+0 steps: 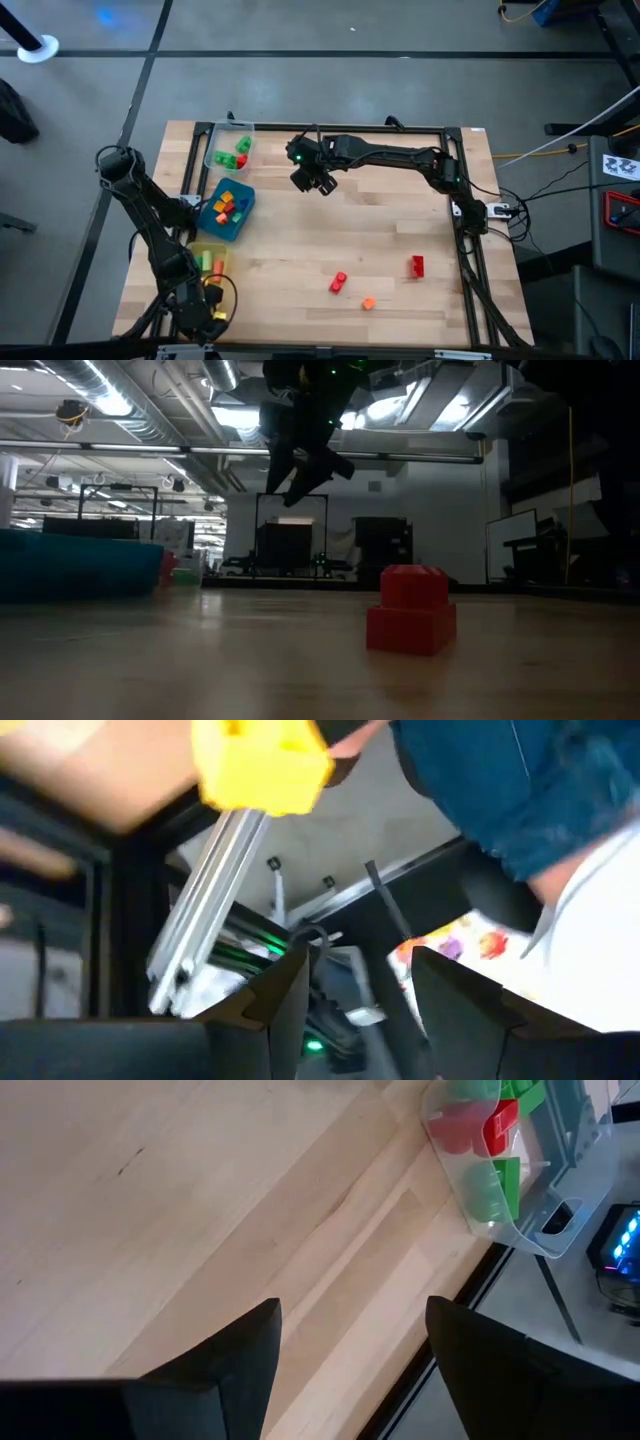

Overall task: Sort blocks by size
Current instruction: Put the yellow 4 stud game piece into the blue bin

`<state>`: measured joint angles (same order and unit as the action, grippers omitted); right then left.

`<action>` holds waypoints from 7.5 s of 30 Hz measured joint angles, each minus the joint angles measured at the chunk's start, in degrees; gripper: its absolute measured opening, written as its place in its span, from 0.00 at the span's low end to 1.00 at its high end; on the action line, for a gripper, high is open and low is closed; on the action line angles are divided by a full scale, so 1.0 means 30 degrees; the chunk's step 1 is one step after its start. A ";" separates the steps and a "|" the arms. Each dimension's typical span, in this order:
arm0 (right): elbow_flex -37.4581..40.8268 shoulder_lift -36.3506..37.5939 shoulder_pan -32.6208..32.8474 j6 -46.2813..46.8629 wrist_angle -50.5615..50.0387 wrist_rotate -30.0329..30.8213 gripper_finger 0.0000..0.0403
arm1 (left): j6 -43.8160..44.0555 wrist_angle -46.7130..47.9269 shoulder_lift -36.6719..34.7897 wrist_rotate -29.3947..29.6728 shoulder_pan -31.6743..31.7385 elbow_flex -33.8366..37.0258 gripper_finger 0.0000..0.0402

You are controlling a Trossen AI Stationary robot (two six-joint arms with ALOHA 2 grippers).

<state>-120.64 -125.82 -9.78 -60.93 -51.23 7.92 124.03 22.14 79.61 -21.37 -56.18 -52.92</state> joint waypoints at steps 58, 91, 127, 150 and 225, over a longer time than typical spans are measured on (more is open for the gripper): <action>-0.0088 -0.0007 0.0000 0.1727 -0.2715 0.0846 0.62 | -2.0054 0.6892 0.1444 0.3390 0.0276 -0.3206 0.01; -0.1464 0.0403 0.0000 0.2739 -0.5489 0.1858 0.62 | -2.0724 1.1099 0.1392 0.4695 0.2871 -0.3206 0.29; -0.1443 0.2286 0.0022 0.3326 -0.6997 0.1399 0.62 | -2.3934 1.1884 0.1392 0.0738 0.2856 -0.3206 0.31; -0.1370 0.3085 0.3998 0.7404 -1.1836 0.3360 0.62 | -2.0771 1.0393 0.1392 0.0688 0.2812 -0.3206 0.31; 1.3797 1.1912 1.4171 2.4380 -0.5870 0.7029 0.62 | -3.0430 0.7166 0.3344 0.6094 -0.1530 -0.3206 0.44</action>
<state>-79.25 -90.08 32.73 12.21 -68.84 29.01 32.74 43.64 89.65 -3.09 -60.77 -62.54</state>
